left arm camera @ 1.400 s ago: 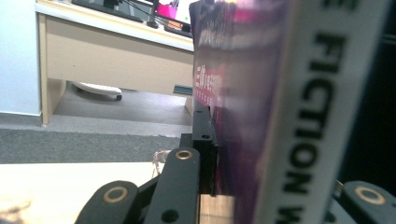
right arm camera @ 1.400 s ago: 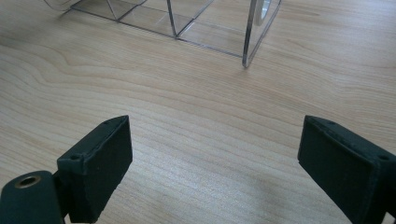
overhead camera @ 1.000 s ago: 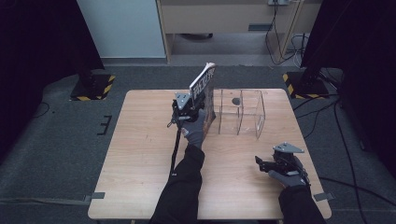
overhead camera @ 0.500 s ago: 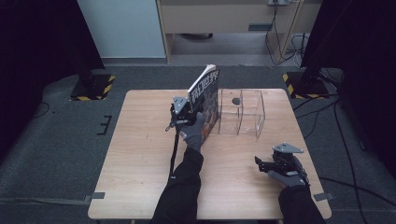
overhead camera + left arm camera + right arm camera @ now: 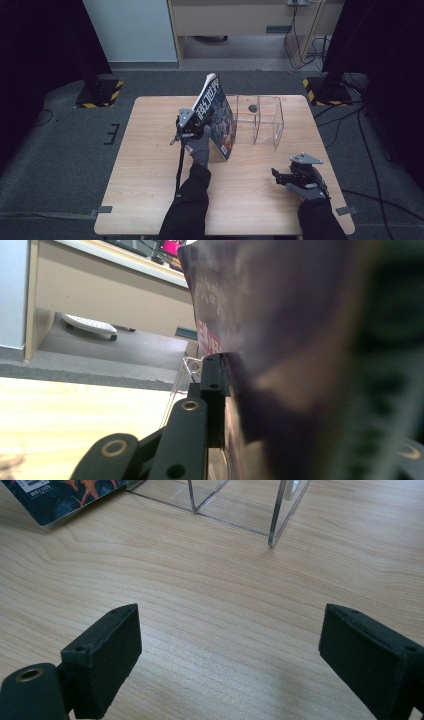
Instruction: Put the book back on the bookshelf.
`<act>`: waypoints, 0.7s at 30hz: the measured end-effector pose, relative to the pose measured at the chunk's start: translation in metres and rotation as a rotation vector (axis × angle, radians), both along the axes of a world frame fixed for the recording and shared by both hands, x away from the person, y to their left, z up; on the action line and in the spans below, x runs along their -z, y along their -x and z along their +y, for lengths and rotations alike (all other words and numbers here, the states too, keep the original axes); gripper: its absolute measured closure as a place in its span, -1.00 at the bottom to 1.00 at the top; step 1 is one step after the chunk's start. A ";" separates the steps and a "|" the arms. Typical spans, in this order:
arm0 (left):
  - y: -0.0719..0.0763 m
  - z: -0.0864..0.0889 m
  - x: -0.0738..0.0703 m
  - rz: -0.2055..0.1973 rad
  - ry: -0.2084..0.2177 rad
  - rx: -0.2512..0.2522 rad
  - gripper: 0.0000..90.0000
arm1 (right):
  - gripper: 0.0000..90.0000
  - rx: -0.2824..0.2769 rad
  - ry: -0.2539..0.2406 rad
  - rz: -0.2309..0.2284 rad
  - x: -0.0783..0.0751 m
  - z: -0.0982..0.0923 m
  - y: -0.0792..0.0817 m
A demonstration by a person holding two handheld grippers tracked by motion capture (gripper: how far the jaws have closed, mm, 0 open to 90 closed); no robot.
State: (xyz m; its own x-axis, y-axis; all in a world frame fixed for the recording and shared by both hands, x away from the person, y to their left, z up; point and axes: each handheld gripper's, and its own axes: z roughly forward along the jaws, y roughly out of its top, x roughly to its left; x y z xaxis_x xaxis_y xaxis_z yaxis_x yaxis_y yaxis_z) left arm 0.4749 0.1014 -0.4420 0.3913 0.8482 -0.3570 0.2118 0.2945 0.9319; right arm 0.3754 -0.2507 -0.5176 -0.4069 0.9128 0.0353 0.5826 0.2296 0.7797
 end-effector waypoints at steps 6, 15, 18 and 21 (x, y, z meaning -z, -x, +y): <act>0.005 0.005 0.000 0.005 -0.044 0.030 0.44 | -0.77 0.002 0.002 -0.005 0.000 -0.001 0.000; 0.019 0.012 -0.012 -0.034 -0.115 0.049 -0.11 | -0.78 0.010 -0.003 -0.002 -0.001 0.000 0.000; 0.024 0.017 -0.016 -0.016 -0.131 0.057 -0.22 | -0.78 0.012 -0.003 -0.008 -0.001 -0.001 -0.001; 0.030 0.023 -0.017 0.002 -0.144 0.069 -0.33 | -0.78 0.012 -0.006 -0.009 -0.003 -0.001 0.000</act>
